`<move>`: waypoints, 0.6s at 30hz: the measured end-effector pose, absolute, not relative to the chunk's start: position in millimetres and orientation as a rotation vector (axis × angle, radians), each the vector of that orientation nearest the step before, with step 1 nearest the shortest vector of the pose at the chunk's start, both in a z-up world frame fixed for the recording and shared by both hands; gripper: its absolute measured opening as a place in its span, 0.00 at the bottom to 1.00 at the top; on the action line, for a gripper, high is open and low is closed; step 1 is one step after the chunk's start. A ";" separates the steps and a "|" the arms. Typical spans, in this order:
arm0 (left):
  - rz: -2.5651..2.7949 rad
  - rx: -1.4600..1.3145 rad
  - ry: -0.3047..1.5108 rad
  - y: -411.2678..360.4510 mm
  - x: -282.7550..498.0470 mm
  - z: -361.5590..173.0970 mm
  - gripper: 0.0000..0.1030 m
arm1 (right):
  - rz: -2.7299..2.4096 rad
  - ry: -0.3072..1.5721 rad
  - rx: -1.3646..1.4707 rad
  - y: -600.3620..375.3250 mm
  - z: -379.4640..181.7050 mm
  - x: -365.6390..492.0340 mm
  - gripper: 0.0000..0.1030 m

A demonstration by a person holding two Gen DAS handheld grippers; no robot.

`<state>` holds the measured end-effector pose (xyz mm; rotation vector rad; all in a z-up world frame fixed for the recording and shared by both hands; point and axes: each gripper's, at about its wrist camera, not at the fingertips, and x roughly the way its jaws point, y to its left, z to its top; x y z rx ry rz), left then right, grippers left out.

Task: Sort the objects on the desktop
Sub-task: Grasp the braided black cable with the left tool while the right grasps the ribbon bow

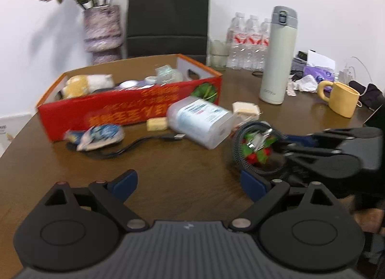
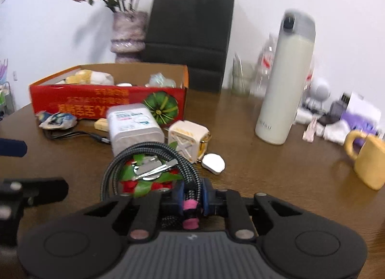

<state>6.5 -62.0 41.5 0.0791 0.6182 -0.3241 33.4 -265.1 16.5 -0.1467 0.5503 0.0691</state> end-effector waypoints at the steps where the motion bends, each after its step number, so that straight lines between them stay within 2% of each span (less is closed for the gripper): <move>1: -0.321 0.074 0.621 -56.8 3.8 41.5 0.92 | 0.068 0.530 -0.153 -264.2 18.7 25.6 0.13; 9: -0.419 -0.041 0.601 -18.2 -33.8 54.8 0.92 | 0.202 0.442 -0.145 -233.0 48.0 -24.3 0.13; 11: -0.409 -0.085 0.593 -5.8 -40.5 58.8 0.87 | 0.270 0.446 -0.149 -216.7 51.0 -28.3 0.13; 14: -0.361 -0.107 0.594 13.6 -43.6 58.9 0.87 | 0.357 0.480 -0.153 -198.1 46.9 -28.9 0.13; 15: -0.341 -0.110 0.605 20.9 -43.6 56.0 0.84 | 0.392 0.498 -0.149 -192.6 45.0 -29.0 0.13; 17: -0.315 -0.124 0.634 31.4 -41.1 50.5 0.70 | 0.445 0.524 -0.134 -180.8 41.4 -31.1 0.14; 18: -0.311 -0.137 0.658 36.0 -38.9 46.1 0.60 | 0.462 0.533 -0.139 -173.8 38.7 -32.5 0.14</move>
